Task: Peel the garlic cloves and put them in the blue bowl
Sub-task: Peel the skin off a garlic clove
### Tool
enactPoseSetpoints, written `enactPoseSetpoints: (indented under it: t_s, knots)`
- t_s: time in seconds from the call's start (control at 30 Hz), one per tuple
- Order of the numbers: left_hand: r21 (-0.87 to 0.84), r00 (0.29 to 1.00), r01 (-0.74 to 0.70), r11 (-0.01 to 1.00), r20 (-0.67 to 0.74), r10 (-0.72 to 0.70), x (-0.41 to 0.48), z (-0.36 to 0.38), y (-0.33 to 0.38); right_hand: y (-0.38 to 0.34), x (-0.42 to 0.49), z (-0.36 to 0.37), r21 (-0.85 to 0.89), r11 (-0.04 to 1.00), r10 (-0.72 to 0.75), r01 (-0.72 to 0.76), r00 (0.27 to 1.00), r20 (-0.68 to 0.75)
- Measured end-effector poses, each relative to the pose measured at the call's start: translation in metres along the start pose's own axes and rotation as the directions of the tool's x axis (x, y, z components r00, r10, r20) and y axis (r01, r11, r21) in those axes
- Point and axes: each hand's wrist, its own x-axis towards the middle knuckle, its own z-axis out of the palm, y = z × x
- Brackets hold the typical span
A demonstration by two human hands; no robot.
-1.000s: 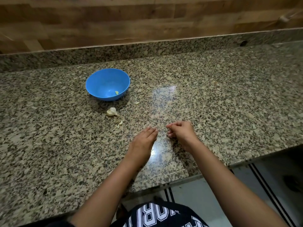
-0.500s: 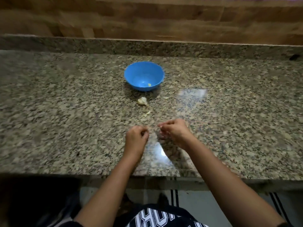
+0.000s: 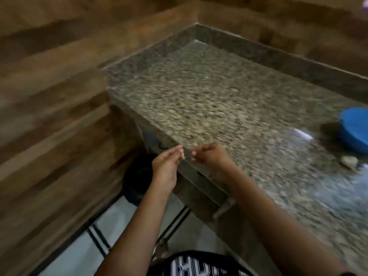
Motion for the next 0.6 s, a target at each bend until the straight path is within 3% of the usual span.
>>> enactPoseSetpoints:
  t_s: [0.27, 0.6]
  knots:
    - [0.004, 0.981, 0.051, 0.999, -0.186, -0.049, 0.092, -0.115, 0.042, 0.02, 0.088, 0.144, -0.022, 0.996, 0.093, -0.092, 0.994, 0.062]
    - [-0.108, 0.909, 0.234, 0.966, -0.328, -0.257, 0.178, -0.18, 0.027, 0.071, 0.182, 0.211, -0.087, 0.952, 0.299, -0.293, 0.952, 0.07]
